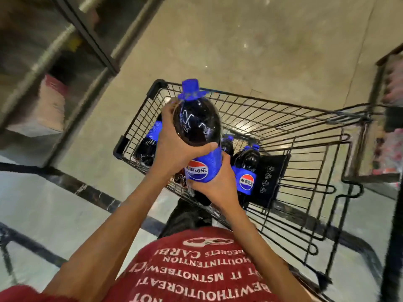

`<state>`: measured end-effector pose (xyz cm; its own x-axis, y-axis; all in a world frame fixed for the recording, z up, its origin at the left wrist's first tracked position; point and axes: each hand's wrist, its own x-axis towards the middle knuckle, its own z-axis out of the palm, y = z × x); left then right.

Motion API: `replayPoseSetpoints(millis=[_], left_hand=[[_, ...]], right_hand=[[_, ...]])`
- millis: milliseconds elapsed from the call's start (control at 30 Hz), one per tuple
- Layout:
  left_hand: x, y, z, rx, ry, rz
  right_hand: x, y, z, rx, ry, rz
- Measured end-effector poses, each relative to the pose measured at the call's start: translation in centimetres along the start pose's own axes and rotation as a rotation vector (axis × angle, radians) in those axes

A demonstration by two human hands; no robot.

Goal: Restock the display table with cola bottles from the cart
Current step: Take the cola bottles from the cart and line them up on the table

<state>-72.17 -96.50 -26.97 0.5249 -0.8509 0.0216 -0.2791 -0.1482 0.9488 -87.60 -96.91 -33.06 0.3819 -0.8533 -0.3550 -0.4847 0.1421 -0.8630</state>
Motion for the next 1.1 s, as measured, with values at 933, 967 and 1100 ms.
replayPoseSetpoints(millis=[933, 967, 1100], left_hand=[[-2.6, 6.2, -39.7, 0.178, 0.605, 0.274], [-2.7, 5.8, -41.2, 0.183, 0.621, 0.271], [-2.9, 4.1, -46.7, 0.205, 0.686, 0.265]], right_hand=[[-0.9, -26.4, 27.8, 0.033, -0.491, -0.562], [-0.9, -27.1, 29.4, 0.021, -0.491, -0.583], [-1.1, -29.4, 35.1, -0.036, -0.507, -0.649]])
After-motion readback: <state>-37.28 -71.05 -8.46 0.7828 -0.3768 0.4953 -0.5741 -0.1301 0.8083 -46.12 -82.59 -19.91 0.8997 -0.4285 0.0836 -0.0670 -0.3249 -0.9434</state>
